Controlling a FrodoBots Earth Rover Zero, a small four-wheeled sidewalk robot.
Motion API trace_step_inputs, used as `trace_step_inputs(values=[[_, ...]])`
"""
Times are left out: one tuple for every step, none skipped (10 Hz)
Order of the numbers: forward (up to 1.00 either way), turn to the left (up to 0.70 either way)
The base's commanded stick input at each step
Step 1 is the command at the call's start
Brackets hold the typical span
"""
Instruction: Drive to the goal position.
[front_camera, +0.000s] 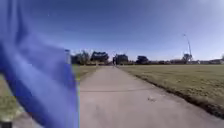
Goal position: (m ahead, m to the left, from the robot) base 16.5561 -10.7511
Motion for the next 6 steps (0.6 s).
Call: trace_step_inputs(values=[[1.0,0.0],[1.0,0.0],[1.0,0.0],[1.0,0.0],[1.0,0.0],[1.0,0.0]])
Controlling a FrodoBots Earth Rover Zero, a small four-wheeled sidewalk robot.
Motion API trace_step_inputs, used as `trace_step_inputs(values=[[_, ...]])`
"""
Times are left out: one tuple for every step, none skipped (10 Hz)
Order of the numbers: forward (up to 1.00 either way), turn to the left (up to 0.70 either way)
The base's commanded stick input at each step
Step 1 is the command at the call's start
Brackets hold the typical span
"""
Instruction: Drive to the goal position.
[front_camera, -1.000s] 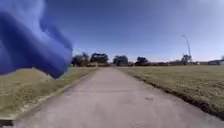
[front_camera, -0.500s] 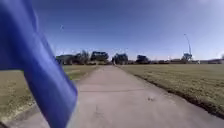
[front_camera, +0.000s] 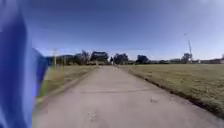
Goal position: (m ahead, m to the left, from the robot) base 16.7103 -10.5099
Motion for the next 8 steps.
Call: trace_step_inputs(values=[[1.0,0.0],[1.0,0.0],[1.0,0.0],[1.0,0.0],[1.0,0.0],[1.0,0.0],[1.0,0.0],[1.0,0.0]])
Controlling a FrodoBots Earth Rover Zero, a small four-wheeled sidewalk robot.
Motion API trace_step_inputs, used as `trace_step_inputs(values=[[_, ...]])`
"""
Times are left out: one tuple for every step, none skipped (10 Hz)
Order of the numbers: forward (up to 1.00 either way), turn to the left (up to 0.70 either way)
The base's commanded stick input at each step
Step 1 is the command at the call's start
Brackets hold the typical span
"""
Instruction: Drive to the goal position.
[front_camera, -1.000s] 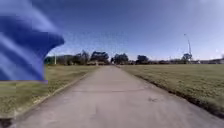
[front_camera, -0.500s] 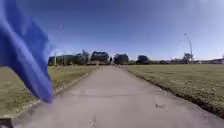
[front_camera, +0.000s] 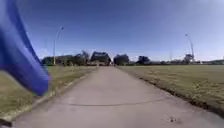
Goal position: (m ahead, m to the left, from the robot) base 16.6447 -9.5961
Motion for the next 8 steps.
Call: trace_step_inputs(values=[[1.0,0.0],[1.0,0.0],[1.0,0.0],[1.0,0.0],[1.0,0.0],[1.0,0.0],[1.0,0.0],[1.0,0.0]])
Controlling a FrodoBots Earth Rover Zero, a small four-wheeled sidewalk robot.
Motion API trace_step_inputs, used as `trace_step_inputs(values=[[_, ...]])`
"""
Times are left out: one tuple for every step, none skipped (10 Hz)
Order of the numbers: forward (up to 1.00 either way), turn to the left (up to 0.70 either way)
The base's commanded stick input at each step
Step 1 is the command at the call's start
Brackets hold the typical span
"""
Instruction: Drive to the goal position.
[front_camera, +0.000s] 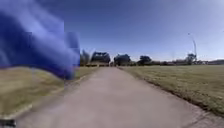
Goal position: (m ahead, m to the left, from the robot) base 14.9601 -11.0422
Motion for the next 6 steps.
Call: trace_step_inputs(values=[[1.0,0.0],[1.0,0.0],[1.0,0.0],[1.0,0.0],[1.0,0.0],[1.0,0.0]])
